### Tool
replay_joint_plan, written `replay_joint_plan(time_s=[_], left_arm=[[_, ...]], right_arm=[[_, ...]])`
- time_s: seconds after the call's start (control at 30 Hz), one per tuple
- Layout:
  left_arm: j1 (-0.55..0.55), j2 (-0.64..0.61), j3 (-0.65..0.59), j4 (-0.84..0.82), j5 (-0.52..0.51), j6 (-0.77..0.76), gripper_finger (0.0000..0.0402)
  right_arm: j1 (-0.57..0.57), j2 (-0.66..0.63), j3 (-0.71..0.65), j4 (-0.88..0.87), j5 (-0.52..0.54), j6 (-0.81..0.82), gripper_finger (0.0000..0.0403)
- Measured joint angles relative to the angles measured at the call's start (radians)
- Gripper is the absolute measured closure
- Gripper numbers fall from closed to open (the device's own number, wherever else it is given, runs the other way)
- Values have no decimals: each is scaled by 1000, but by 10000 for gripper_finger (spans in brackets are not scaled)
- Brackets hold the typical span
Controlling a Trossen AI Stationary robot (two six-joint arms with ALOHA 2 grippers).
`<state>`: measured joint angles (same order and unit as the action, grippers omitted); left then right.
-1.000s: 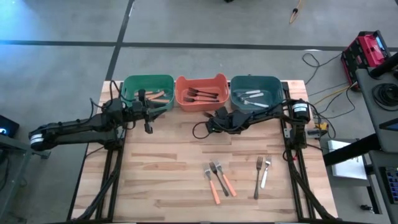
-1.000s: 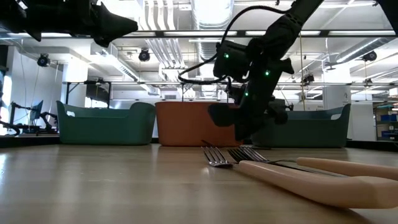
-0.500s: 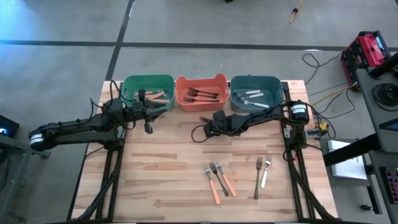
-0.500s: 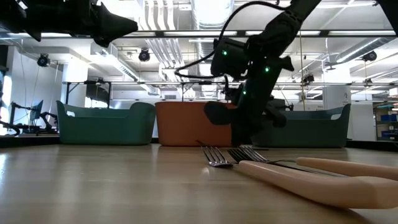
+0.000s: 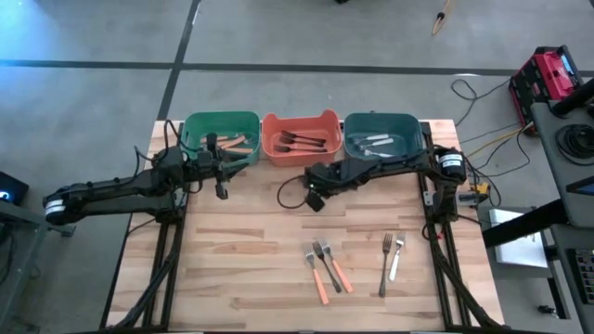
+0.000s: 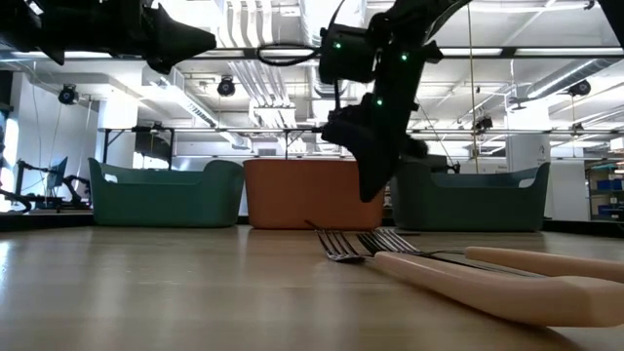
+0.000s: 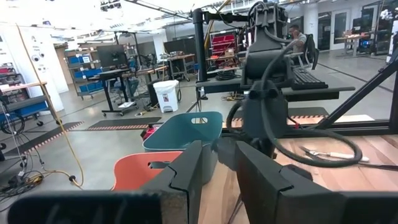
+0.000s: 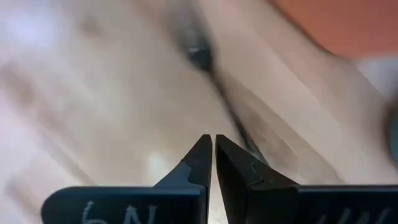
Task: Sort silverware by color (type)
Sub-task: Put the black fork into the orange bin
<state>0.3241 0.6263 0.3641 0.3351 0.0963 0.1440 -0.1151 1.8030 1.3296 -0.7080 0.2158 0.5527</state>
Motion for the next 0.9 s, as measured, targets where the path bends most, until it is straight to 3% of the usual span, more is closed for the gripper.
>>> replay_joint_plan(time_s=[0.07,0.17,0.27,0.5,0.77,0.9], left_arm=[[0,0,0,0,0,-2,324],[0,0,0,0,0,-4,324],[0,0,0,0,0,-4,324],[0,0,0,0,0,0,324],[0,2,0,0,0,0,324],[0,2,0,0,0,0,324]], right_arm=[[-8,0,1,-4,-41,-172,390],[-10,0,-7,37,-12,-408,390],[-10,7,-19,95,-8,-522,390],[-10,37,-23,122,-6,-523,377],[-13,41,-27,139,34,-503,293],[-20,41,-31,142,55,-509,271]])
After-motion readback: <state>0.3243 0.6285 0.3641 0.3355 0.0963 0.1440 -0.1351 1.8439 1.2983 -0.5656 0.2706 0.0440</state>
